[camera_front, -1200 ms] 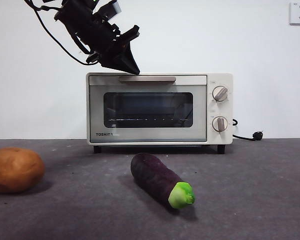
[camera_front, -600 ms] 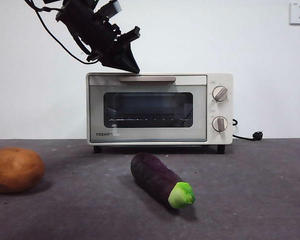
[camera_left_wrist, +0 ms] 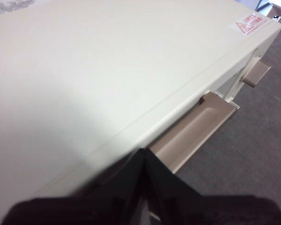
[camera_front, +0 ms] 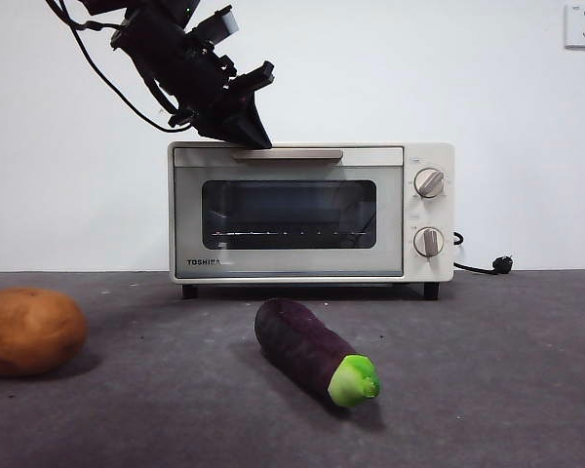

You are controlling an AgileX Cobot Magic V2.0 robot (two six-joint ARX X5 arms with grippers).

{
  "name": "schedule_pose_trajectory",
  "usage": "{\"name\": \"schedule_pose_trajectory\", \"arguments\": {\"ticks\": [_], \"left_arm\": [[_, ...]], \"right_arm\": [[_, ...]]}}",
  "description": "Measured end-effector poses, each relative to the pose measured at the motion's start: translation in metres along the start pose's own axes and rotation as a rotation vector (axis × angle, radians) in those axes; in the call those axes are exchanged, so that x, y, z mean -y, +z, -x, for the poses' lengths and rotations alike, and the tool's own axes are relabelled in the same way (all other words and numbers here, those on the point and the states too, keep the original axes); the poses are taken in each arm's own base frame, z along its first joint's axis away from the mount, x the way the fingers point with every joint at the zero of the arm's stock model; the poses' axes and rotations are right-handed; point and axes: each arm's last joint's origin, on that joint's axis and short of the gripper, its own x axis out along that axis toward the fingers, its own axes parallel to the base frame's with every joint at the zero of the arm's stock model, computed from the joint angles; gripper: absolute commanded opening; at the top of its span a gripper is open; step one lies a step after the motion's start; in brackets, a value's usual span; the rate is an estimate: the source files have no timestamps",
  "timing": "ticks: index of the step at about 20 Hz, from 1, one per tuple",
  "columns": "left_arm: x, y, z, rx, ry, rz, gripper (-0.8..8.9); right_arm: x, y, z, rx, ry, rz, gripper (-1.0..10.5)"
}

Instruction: Take the eggplant from the table,put the eggplant in the oven

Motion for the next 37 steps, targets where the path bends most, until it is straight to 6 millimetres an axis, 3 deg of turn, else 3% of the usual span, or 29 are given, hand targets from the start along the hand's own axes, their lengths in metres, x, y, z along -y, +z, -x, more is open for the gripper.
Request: {"name": "schedule_pose_trajectory", "arguments": {"ticks": [11, 19, 30, 37], "left_arm": [[0.009, -0.004, -0.005, -0.067, -0.100, -0.011, -0.06], [0.037, -0.009, -0.014, -0.130, -0.190, -0.023, -0.06], [0.080, -0.037, -0.035, -0.314, -0.299, -0.019, -0.06], [0.090, -0.039, -0.038, -0.329, -0.295, -0.031, -0.06]], "right_arm": [[0.000, -0.003, 0.000, -0.024, -0.005, -0.019, 6.0], [0.000, -0.003, 0.000, -0.029, -0.005, -0.022, 6.0], [0.002, -0.003, -0.003, -0.035, -0.007, -0.027, 6.0], [0.002, -0.003, -0.002, -0.036, -0.007, -0.027, 6.0]]}}
